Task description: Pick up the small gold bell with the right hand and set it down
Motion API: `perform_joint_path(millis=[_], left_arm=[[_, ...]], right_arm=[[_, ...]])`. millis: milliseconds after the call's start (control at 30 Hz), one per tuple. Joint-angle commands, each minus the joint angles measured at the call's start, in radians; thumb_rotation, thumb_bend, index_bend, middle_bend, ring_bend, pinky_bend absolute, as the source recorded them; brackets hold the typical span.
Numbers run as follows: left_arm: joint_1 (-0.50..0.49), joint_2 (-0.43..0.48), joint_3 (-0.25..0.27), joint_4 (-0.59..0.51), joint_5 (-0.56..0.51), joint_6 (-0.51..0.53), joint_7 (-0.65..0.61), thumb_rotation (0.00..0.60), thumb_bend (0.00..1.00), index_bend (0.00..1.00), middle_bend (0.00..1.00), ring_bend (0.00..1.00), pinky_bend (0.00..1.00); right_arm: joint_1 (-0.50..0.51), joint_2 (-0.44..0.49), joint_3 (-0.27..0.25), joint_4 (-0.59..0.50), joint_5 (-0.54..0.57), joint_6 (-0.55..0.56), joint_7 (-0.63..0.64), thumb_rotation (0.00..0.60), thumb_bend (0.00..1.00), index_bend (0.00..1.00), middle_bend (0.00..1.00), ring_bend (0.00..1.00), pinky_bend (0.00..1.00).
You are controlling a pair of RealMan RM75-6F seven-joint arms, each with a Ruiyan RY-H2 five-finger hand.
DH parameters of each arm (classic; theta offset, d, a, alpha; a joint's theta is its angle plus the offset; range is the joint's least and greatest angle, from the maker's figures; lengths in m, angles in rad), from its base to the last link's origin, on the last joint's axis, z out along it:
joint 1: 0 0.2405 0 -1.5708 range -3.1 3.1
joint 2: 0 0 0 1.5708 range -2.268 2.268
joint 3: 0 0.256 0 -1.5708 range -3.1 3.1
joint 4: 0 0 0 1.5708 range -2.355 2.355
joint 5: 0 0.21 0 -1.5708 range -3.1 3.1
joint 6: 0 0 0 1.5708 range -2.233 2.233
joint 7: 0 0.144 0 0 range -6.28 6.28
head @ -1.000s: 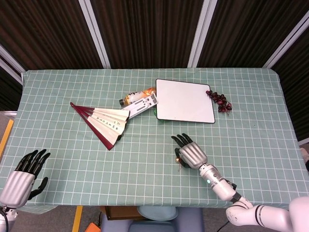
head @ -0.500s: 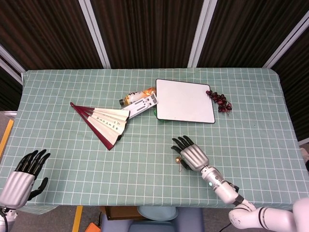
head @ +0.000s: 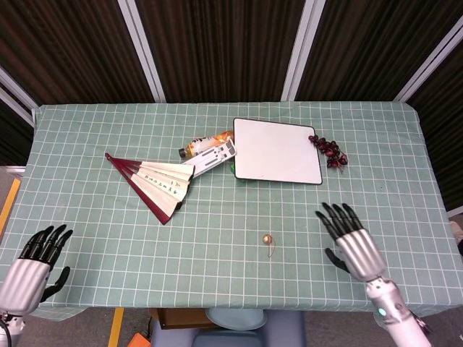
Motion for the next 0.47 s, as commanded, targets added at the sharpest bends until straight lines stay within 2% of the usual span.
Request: perform_joint_path(millis=[33, 133, 467], left_arm=[[0.001, 0.0, 0.001, -0.017, -0.021, -0.023, 0.019, 0.6, 0.45, 0.04, 0.03, 0.0, 0.13], [-0.003, -0.001, -0.006, -0.02, -0.029, -0.029, 0.027, 0.6, 0.45, 0.04, 0.03, 0.0, 0.13], [0.005, -0.004, -0.007, -0.007, -0.006, 0.0, 0.025, 0.6, 0.45, 0.04, 0.03, 0.0, 0.13]], right_arm=[[-0.127, 0.056, -0.051, 0.043, 0.003, 0.091, 0.033, 0.6, 0.38, 0.0, 0.0, 0.0, 0.0], [-0.129, 0.088, -0.037, 0.023, 0.001, 0.088, 0.075, 0.6, 0.38, 0.0, 0.0, 0.0, 0.0], [-0.143, 0.113, -0.022, 0.001, -0.02, 0.051, 0.076, 0.6, 0.38, 0.0, 0.0, 0.0, 0.0]])
